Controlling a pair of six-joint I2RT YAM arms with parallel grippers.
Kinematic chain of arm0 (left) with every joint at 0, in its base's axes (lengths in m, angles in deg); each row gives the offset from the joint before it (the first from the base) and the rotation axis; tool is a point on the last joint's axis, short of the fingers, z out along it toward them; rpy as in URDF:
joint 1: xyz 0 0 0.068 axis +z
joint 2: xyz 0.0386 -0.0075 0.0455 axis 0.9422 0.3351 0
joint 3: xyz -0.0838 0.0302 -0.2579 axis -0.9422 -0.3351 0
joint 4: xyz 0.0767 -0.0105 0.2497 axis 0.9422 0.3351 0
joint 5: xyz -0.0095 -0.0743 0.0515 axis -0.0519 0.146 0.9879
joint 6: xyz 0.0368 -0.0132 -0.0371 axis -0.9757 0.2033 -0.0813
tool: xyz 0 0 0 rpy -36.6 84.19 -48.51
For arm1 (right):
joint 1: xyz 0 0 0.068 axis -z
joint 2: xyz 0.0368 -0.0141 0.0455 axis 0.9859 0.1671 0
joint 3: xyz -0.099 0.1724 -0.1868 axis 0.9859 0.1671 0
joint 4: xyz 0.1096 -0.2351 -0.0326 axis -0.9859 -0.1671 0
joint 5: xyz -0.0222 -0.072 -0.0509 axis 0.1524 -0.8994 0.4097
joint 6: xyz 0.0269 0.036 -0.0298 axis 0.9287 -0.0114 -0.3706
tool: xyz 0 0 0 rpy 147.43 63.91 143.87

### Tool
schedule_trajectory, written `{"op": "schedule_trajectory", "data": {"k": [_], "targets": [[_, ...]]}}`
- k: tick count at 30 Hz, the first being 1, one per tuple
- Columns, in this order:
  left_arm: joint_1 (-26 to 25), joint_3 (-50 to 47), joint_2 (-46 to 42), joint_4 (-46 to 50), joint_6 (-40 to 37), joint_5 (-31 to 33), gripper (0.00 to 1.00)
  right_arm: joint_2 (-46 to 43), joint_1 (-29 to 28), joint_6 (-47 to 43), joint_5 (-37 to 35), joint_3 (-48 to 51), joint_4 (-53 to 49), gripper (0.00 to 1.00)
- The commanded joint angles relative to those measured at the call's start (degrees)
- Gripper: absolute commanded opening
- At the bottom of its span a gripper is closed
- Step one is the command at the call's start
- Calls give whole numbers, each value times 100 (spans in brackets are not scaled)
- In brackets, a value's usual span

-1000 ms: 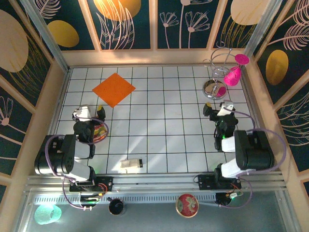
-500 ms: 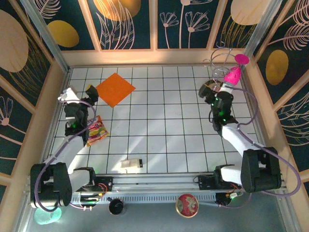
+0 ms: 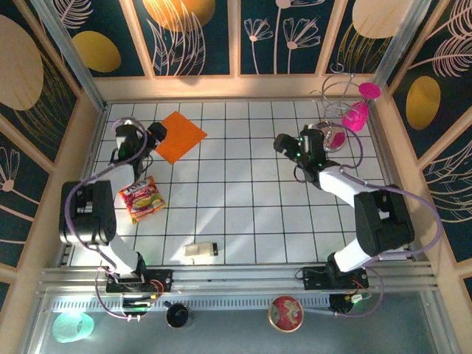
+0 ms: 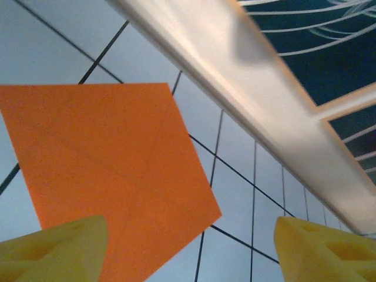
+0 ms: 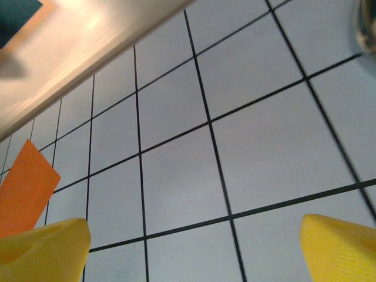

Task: Fold a paper plane with a square sheet of paper (pick it up from the middle)
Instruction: Move the square sheet of paper to the center of the table.

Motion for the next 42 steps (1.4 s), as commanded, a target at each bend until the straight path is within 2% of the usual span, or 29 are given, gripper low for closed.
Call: {"op": "schedule_trajectory", "data": {"k": [1, 6, 9, 13, 19, 27, 32, 38, 42], "targets": [[-114, 903, 596, 1145, 236, 146, 71, 257, -88, 289, 194, -326, -172, 92], [-370, 2063, 1449, 2201, 8, 599, 62, 617, -137, 392, 304, -517, -227, 88], [-496, 2813, 1987, 2796, -104, 744, 53, 758, -146, 406, 355, -592, -246, 86], [-630, 3496, 2441, 3398, -244, 1126, 49, 886, -154, 401, 414, -685, -305, 84], [-669, 4155, 3015, 3931, -392, 1101, 39, 977, -166, 393, 445, -738, -345, 81], [-757, 4271, 3363, 4283, -566, 1058, 27, 1019, -171, 366, 357, -790, -472, 79], [-839, 4071, 3359, 4475, -815, 1064, 26, 1015, -170, 405, 327, -856, -549, 79], [-1189, 3737, 3165, 4964, -1480, 1189, 24, 927, -154, 493, 166, -764, -566, 79], [-1498, 3138, 2791, 4810, -1512, 998, 23, 849, -121, 697, 13, -643, -548, 79]]}}
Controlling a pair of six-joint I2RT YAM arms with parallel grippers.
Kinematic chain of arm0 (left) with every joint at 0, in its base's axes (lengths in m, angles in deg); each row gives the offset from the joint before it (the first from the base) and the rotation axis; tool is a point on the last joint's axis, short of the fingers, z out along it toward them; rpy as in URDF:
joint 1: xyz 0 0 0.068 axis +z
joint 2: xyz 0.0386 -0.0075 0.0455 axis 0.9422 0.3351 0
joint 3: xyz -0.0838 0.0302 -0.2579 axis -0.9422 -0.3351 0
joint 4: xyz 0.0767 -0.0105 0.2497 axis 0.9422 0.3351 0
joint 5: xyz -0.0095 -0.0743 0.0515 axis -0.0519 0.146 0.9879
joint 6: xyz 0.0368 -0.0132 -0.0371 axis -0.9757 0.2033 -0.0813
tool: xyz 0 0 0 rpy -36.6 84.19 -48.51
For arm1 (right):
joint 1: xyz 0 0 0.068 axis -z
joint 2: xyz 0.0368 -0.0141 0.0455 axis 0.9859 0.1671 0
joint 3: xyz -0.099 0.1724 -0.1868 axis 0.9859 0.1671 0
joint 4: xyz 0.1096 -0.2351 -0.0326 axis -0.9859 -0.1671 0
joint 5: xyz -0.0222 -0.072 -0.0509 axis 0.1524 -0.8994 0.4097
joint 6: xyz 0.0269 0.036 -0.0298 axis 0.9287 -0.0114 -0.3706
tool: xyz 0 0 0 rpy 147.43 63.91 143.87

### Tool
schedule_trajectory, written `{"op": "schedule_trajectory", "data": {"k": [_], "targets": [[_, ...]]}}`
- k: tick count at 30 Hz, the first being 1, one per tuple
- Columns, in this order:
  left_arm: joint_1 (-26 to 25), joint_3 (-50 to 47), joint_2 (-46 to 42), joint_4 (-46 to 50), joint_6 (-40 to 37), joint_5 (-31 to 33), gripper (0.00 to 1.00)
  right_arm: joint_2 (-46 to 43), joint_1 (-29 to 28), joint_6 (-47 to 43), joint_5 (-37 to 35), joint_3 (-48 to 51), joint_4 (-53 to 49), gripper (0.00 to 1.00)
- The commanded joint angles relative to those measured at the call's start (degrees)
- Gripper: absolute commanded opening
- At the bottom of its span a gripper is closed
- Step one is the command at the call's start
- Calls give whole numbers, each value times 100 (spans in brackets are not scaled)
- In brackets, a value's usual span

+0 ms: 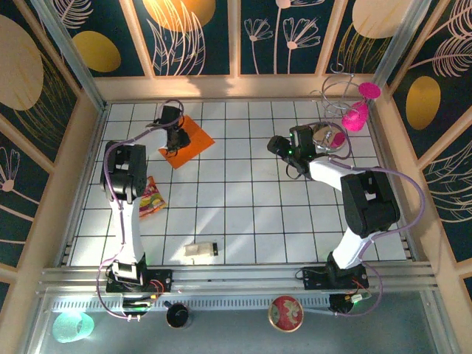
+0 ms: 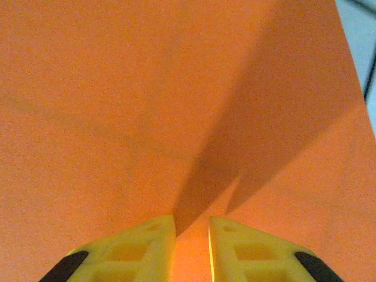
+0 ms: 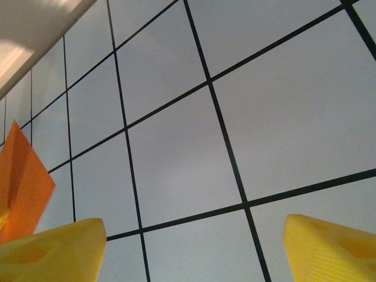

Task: Fold a paper plane with a square sheet of paper (pick it up from the middle)
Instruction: Move the square sheet of paper to the center of the table, then rotate the square sheet of paper at the center of the table.

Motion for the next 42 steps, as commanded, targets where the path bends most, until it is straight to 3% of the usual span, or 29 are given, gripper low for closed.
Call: {"op": "schedule_trajectory", "data": {"k": [1, 12, 18, 21, 25, 30, 34, 38, 42], "targets": [[-380, -640, -201, 657, -230, -265, 23, -135, 22, 337, -275, 68, -95, 79], [-1870, -2131, -1017, 235, 215, -677, 20, -659, 175, 854, -311, 273, 11, 75], [-2430, -2628, -1534, 31, 536, -733, 19, -936, 190, 586, -380, 306, -102, 76], [-2452, -2497, -1902, -62, 677, -744, 20, -955, 188, 335, -182, 210, -168, 77], [-2437, -2462, -2574, -432, 1027, -592, 29, -706, 115, -59, 398, -171, -654, 77], [-2255, -2939, -3191, -800, 1543, -376, 38, -232, -411, -540, 706, -779, -1108, 76], [-1902, -3539, -3415, -1143, 1916, -606, 44, 558, -764, -565, 1365, -1484, -1375, 71], [-1594, -3985, -3587, -1660, 2127, -1036, 53, 1348, -1059, -464, 1633, -2260, -1888, 67], [-1483, -4079, -3627, -1776, 2121, -1069, 60, 1849, -1185, -173, 1740, -2681, -2204, 65]]}}
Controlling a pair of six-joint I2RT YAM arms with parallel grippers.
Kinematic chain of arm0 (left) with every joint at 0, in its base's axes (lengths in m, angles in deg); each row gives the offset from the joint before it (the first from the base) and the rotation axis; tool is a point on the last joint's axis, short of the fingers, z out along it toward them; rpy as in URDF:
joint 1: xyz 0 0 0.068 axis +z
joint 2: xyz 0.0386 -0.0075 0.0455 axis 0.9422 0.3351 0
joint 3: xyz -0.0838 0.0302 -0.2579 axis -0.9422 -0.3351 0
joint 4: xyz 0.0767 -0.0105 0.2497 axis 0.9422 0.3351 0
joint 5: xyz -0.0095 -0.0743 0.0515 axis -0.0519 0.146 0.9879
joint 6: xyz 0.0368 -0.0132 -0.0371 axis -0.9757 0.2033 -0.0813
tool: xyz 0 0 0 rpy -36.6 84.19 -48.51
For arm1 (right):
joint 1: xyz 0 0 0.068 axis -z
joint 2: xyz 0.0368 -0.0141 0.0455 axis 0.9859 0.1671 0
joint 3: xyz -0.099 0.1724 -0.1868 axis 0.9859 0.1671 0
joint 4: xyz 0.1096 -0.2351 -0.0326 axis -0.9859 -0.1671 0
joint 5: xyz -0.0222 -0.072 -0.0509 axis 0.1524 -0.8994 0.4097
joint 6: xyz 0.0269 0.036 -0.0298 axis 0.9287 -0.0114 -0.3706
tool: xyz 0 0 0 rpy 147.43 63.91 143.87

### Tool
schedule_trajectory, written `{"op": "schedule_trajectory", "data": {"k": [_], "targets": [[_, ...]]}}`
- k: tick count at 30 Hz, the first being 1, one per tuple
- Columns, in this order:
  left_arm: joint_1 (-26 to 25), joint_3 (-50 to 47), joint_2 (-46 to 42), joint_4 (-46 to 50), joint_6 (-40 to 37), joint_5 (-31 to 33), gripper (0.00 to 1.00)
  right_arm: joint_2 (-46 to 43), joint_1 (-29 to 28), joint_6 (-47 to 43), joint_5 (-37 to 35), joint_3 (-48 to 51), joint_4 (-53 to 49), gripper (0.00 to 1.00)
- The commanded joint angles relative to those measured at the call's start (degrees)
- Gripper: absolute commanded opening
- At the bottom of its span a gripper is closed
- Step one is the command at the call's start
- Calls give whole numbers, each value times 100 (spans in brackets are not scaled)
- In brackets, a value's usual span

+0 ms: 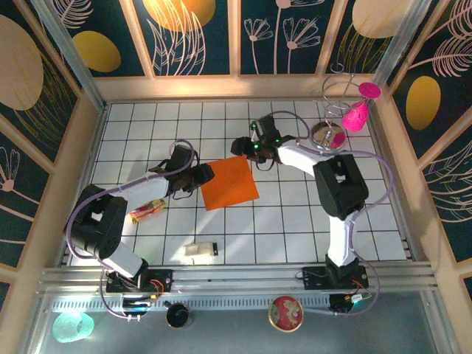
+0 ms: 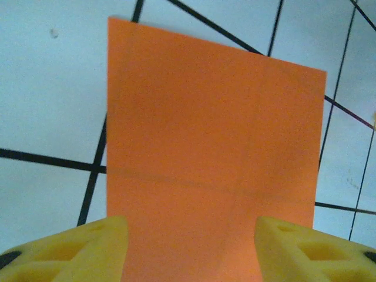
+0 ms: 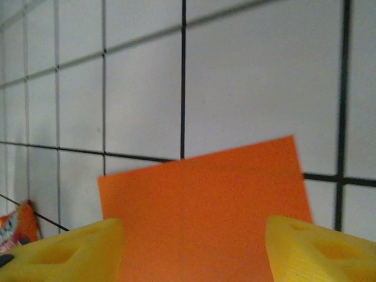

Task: Fold a paper plane with a square sheet of paper (pick it up from the middle)
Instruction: Rotate the square sheet of paper at the center of the table.

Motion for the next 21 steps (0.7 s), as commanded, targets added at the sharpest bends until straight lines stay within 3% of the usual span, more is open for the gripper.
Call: {"op": "schedule_trajectory", "data": {"k": [1, 2, 12, 16, 21], "targets": [[42, 7, -137, -412, 138, -215, 62, 257, -123, 232, 246, -322, -581, 65], [48, 17, -107, -405, 124, -211, 67, 335, -151, 285, 228, -365, -640, 64], [64, 240, 142, -295, -268, -227, 84, 632, -137, 635, -364, -410, -1270, 64], [60, 343, 191, -233, -421, -346, 99, 332, -92, 931, -819, -4, -1526, 64], [60, 282, 85, -482, -418, -588, 99, -414, -84, 1359, -626, 563, -980, 64]]}}
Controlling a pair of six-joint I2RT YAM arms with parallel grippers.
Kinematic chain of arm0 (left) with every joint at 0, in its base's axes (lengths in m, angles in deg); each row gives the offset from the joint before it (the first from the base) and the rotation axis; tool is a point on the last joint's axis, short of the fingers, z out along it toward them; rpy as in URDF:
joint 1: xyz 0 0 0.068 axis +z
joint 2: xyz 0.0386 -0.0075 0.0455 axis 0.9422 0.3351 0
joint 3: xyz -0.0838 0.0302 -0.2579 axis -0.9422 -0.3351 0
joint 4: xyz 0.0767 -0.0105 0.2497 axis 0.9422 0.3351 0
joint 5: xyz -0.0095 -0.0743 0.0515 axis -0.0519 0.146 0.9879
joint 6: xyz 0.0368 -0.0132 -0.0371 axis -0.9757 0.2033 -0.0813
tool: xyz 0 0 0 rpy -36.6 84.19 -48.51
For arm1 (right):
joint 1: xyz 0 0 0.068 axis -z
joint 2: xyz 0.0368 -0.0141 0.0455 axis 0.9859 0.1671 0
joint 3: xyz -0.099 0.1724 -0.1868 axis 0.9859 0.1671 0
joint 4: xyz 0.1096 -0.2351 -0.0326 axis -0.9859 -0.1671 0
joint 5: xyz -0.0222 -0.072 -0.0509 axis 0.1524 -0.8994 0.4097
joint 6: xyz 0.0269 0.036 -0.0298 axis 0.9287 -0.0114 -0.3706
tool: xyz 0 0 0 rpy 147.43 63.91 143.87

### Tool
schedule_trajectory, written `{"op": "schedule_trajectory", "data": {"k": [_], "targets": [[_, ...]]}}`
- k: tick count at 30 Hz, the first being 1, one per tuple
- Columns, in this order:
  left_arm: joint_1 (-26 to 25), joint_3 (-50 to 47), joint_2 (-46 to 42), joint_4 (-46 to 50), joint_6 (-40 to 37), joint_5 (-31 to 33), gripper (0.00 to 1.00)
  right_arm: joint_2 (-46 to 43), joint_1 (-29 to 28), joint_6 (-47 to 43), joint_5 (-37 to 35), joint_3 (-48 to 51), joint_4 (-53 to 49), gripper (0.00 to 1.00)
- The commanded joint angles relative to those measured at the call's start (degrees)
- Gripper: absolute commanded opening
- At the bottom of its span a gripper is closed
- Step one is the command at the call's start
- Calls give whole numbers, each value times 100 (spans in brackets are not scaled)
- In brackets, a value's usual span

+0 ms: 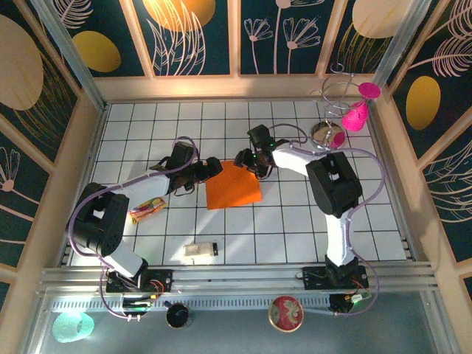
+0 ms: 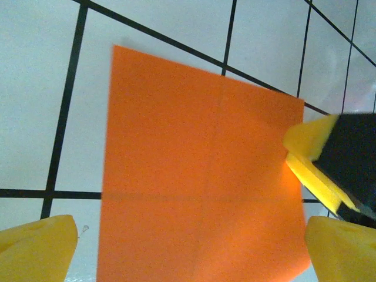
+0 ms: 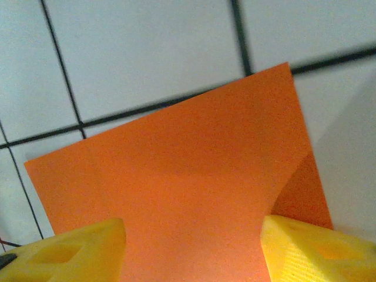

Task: Fold a paper plane with a square sheet of paper (pick it up from the middle)
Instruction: Rotate the square sheet of paper at the center of the table, then first fold in half a square sheet of paper at the center of the table.

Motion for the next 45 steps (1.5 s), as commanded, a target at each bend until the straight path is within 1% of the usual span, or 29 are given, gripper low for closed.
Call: {"op": "schedule_trajectory", "data": {"k": [1, 2, 3, 4, 6, 10, 14, 18, 20, 23, 24, 26, 31, 36, 40, 45], "targets": [[31, 87, -64, -242, -82, -298, 99, -574, 32, 415, -147, 343, -11, 64], [35, 64, -72, -311, -47, -367, 99, -743, 31, 438, -104, 424, 124, 64], [34, 31, -68, -422, -14, -503, 99, -886, 236, 438, -36, 509, 248, 64], [33, -6, -56, -536, 26, -632, 99, -995, 290, 406, 48, 601, 358, 64], [38, -112, -14, -772, 220, -871, 94, -1181, 389, 211, 279, 847, 577, 63], [23, -221, 171, -1117, 528, -1260, 84, -1246, 438, -100, 486, 1079, 426, 59], [17, -140, 334, -993, 594, -1253, 74, -1264, 415, -294, 822, 1281, 491, 55], [-23, -86, 491, -792, 691, -1081, 65, -1077, 400, -452, 999, 1205, 478, 46], [-48, -73, 547, -766, 763, -1075, 61, -950, 366, -490, 1041, 1122, 461, 43], [-87, -40, 798, -767, 836, -1098, 58, -790, 331, -523, 1078, 1038, 430, 37], [-99, -22, 835, -754, 836, -1100, 58, -752, 326, -516, 1070, 1035, 425, 37], [-117, 11, 886, -706, 823, -1082, 56, -675, 325, -516, 1030, 1035, 405, 35], [-118, -83, 957, -629, 760, -883, 55, -528, 324, -516, 1006, 1079, 390, 36], [-118, -327, 1028, -842, 848, -860, 55, -407, 316, -529, 984, 1114, 398, 36], [-113, -493, 1008, -1055, 906, -886, 57, -335, 307, -503, 1045, 1145, 507, 35], [-118, -649, 967, -1275, 962, -953, 63, -299, 281, -404, 1207, 1183, 802, 35]]}}
